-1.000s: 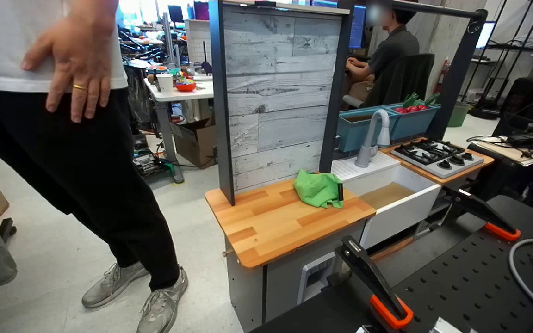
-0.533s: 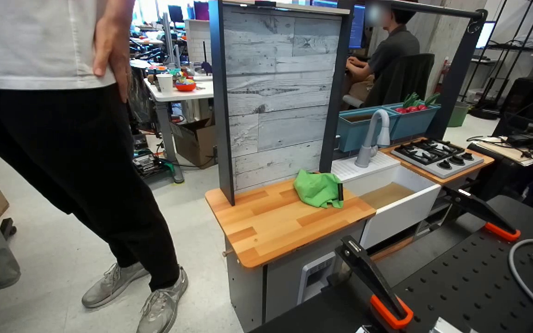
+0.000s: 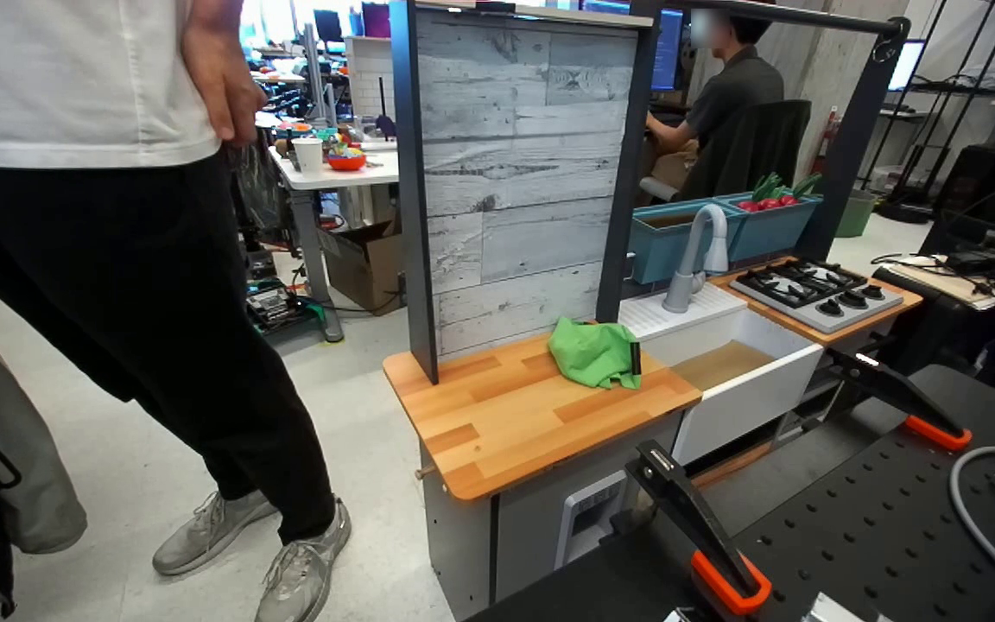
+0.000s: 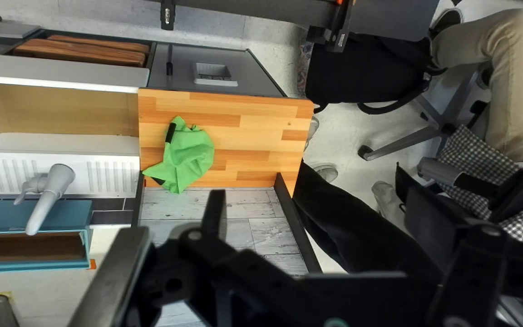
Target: Unfold the green cloth
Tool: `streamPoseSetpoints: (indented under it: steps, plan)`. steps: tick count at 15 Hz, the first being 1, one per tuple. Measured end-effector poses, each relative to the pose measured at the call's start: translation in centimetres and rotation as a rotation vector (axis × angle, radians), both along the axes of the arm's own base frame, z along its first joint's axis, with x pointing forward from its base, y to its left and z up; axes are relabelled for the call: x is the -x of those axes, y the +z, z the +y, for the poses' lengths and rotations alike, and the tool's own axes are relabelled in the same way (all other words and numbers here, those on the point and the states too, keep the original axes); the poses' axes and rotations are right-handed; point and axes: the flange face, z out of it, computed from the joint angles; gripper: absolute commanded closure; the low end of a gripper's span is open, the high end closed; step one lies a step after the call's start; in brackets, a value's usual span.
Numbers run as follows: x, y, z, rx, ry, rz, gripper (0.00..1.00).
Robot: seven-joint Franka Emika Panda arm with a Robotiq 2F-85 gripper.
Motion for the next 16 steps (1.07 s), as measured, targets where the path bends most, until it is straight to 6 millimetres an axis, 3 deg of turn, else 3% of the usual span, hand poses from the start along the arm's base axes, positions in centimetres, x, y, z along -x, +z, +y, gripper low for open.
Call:
streamPoseSetpoints:
  steps: [10,16]
  plan:
    - [-0.1,-0.3,0.0,0.002,-0.003,-0.006,0.00]
    - [-2.7,-4.1,-0.2,0.025,-0.036,-0.040,0.00]
